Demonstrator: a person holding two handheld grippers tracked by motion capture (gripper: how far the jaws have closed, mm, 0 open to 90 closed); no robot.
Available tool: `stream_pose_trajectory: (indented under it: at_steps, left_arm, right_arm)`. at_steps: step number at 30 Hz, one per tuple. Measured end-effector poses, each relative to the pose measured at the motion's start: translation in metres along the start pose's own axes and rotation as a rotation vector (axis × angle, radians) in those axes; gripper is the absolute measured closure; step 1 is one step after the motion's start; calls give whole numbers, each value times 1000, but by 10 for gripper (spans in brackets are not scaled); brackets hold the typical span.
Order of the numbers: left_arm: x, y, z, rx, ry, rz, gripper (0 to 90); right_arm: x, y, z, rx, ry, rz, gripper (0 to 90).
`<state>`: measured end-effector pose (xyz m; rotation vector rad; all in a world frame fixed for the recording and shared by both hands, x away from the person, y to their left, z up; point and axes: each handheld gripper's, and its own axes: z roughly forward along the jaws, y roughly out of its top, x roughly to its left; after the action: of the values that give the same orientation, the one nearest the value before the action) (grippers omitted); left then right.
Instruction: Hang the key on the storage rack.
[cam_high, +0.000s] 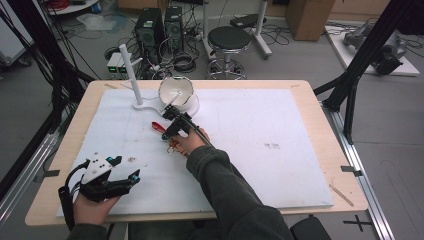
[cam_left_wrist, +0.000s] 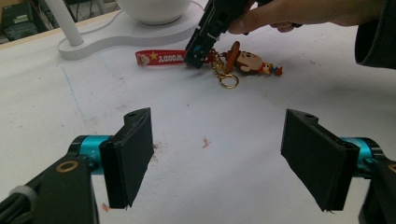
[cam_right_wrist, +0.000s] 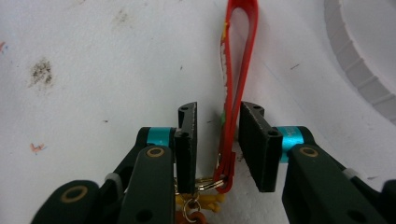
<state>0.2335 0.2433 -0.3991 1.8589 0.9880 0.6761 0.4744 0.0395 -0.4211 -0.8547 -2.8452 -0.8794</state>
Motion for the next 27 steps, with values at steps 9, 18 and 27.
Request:
stream_pose_trajectory:
  at_steps: [9, 18, 27]
  left_arm:
    - [0, 0, 0, 2, -1, 3, 257]
    - [0, 0, 0, 1, -2, 3, 256]
    - [1, 0, 0, -1, 1, 2, 257]
  right_arm:
    - [3, 1, 0, 16, -50, -31, 777]
    - [5, 2, 1, 25, -77, -51, 838]
    - [6, 3, -1, 19, -75, -75, 850]
